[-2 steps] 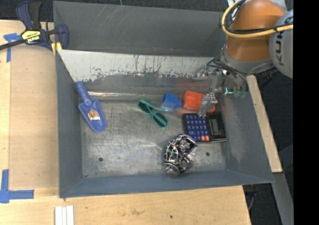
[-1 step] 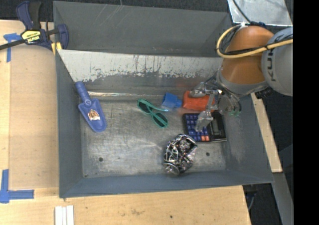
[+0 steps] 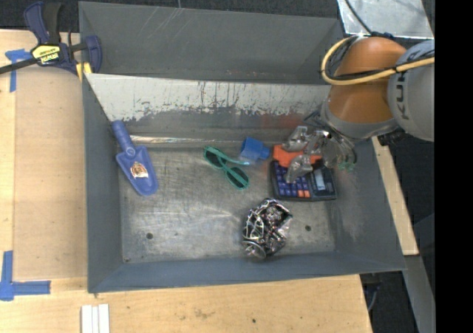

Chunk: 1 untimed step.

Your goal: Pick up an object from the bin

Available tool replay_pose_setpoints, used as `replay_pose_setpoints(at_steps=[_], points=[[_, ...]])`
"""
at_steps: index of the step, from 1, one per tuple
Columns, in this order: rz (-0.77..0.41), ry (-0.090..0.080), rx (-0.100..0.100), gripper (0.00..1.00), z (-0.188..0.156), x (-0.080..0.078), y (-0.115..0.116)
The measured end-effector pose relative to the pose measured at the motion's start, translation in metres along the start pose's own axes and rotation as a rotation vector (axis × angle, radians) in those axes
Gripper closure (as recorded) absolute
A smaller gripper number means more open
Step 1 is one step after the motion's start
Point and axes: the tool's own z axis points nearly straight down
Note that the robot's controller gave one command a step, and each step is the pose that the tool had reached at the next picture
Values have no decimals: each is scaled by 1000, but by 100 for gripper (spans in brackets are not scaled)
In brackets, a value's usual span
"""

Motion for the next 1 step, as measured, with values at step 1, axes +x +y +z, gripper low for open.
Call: replay_pose_setpoints(at_steps=[1], points=[[0,0,0,100,0,0,0]])
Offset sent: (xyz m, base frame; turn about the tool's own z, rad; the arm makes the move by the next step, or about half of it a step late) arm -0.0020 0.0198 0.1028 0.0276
